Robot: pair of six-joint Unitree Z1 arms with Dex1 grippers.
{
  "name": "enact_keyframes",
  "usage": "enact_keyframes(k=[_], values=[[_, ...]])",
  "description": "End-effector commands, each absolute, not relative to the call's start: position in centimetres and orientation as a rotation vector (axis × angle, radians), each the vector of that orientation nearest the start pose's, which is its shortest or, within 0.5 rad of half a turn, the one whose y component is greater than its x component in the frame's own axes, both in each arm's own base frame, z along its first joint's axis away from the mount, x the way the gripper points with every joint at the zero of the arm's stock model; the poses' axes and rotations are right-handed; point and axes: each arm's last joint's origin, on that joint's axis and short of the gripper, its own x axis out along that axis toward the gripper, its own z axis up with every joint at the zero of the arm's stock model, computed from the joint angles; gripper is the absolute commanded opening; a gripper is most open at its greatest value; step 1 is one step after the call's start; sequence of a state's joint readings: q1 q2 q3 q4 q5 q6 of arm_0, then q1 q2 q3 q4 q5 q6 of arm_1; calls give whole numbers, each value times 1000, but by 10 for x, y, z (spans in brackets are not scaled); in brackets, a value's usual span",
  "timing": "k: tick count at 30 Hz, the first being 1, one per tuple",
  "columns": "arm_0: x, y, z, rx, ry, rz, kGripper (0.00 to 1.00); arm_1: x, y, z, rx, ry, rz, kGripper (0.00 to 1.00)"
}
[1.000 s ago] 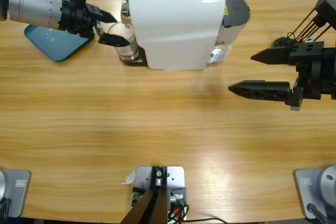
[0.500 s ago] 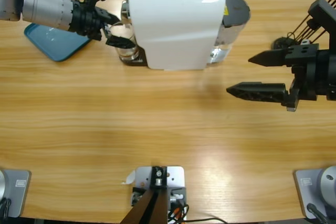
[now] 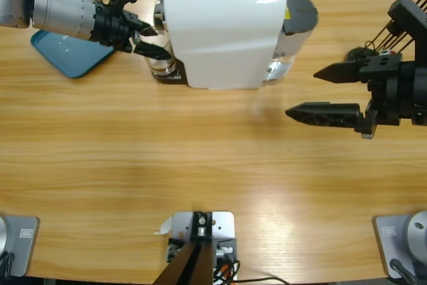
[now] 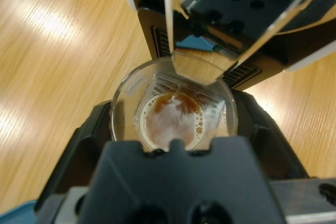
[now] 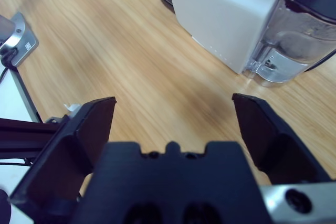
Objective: Pour coffee
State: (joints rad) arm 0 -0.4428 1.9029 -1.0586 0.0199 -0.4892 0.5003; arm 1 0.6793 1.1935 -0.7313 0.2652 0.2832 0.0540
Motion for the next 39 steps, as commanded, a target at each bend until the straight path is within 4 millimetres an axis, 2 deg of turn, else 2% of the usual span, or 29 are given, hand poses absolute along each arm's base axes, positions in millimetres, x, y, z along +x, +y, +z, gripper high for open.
enact_keyframes(k=[1,5,10,13,15,17,22,27,33,39], values=[[320,-173,209,437,703,-1051,0,133,122,293,-104,803,895,1000],[314,-155,239,445,636,-964,0,133,123,295,-102,794,898,1000],[326,-84,268,299,649,-617,0,135,125,295,-99,789,903,1000],[328,-47,269,224,694,-381,0,137,127,295,-98,788,907,1000],[328,-25,259,177,719,-241,0,139,128,295,-98,792,906,1000],[329,-11,249,141,727,-164,0,140,129,294,-99,796,906,1000],[349,-5,222,124,762,-136,0,143,131,292,-100,807,906,1000],[356,-6,203,123,795,-143,0,146,134,286,-101,825,908,1000],[361,-13,190,120,808,-175,0,149,136,283,-102,834,908,1000],[364,-16,186,122,810,-188,0,149,137,283,-101,836,911,1000]])
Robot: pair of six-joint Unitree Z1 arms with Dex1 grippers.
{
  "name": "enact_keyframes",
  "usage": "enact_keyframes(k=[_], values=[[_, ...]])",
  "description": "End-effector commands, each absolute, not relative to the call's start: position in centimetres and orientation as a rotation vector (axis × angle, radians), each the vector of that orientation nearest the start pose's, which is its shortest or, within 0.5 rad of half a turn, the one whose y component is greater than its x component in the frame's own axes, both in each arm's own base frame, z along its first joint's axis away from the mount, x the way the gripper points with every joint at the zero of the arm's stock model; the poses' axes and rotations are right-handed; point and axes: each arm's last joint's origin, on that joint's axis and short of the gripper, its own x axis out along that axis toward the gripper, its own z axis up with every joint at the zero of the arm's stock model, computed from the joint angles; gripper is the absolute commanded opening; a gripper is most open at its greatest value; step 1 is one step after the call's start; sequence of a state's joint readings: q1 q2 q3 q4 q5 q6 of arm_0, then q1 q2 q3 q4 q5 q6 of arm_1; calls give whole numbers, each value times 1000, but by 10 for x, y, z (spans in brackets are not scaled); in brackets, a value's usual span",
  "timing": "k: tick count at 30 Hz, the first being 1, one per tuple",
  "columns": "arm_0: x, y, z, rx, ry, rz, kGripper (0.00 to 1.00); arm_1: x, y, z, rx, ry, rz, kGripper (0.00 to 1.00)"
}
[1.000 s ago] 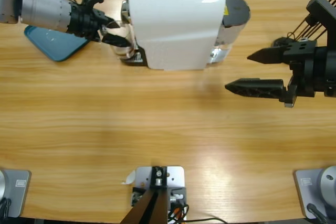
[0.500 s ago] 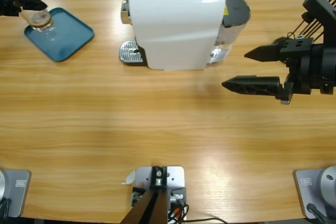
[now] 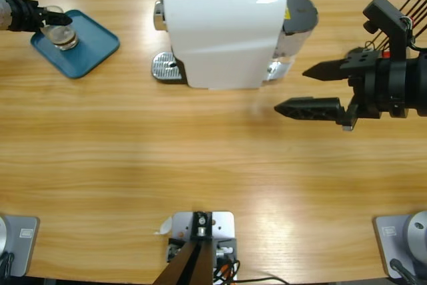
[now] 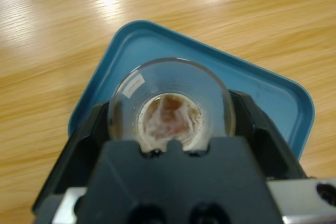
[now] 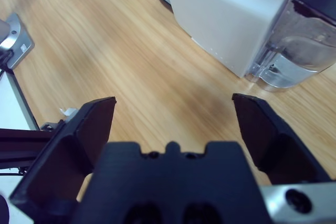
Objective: Pour coffee
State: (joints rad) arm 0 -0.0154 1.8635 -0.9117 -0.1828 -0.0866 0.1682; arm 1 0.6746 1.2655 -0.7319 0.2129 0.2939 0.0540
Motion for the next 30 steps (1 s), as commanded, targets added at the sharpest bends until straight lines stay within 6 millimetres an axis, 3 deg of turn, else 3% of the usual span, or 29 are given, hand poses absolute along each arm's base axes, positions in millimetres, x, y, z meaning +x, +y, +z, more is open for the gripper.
enact_keyframes(k=[1,19,20,21,22,30], values=[[365,-17,186,122,809,-192,0,150,137,283,-101,838,910,1000],[368,-21,183,118,830,-209,0,152,137,286,-94,818,907,1000],[368,-20,183,114,831,-205,221,153,136,288,-92,814,905,1000],[367,-19,183,111,833,-203,723,153,136,288,-91,812,903,1000],[366,-19,183,111,833,-203,959,153,136,288,-91,811,904,1000],[358,-18,183,92,838,-181,991,150,134,290,-89,803,906,1000]])
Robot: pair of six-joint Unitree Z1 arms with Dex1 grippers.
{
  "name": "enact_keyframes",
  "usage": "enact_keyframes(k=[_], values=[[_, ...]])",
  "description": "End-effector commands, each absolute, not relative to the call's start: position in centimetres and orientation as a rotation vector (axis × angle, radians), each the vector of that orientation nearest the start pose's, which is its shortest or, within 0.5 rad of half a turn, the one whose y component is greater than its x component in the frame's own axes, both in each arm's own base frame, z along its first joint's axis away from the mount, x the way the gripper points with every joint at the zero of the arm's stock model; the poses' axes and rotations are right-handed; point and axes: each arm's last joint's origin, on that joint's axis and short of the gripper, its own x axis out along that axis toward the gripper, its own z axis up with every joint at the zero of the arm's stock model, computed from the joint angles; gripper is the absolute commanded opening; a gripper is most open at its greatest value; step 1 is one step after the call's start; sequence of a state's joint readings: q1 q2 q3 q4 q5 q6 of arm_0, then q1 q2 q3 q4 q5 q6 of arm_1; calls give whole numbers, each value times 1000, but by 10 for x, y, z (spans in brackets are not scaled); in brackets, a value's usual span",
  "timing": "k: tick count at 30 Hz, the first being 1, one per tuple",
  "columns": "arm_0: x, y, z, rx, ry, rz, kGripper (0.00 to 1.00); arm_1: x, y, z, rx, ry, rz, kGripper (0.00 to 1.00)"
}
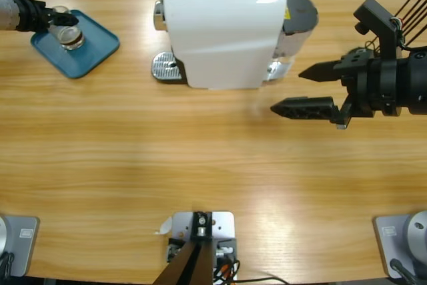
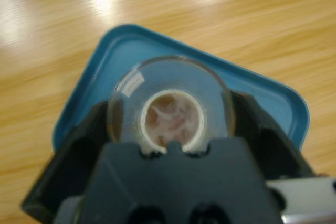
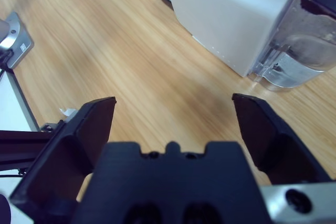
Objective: Pour coffee
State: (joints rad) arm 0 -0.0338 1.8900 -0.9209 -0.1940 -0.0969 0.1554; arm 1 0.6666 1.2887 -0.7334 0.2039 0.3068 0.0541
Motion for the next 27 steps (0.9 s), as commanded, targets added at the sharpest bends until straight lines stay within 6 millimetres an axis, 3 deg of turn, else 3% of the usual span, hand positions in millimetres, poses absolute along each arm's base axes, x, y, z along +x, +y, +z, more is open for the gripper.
enact_keyframes(k=[1,4,7,11,14,20,24,27], values=[[356,-17,185,93,835,-178,991,150,134,291,-89,801,907,1000],[351,-14,199,94,799,-166,991,149,133,293,-87,792,907,996],[336,-10,231,89,735,-160,991,146,131,297,-84,773,909,996],[282,-8,291,75,710,-163,991,135,122,307,-85,740,906,1000],[239,-18,316,52,758,-244,991,123,112,312,-88,721,891,1000],[169,-68,326,35,750,-772,991,98,90,321,-102,672,863,1000],[136,-78,329,113,722,-878,991,91,84,321,-113,674,846,1000],[124,-75,313,170,735,-872,996,86,79,314,-129,675,829,1000]])
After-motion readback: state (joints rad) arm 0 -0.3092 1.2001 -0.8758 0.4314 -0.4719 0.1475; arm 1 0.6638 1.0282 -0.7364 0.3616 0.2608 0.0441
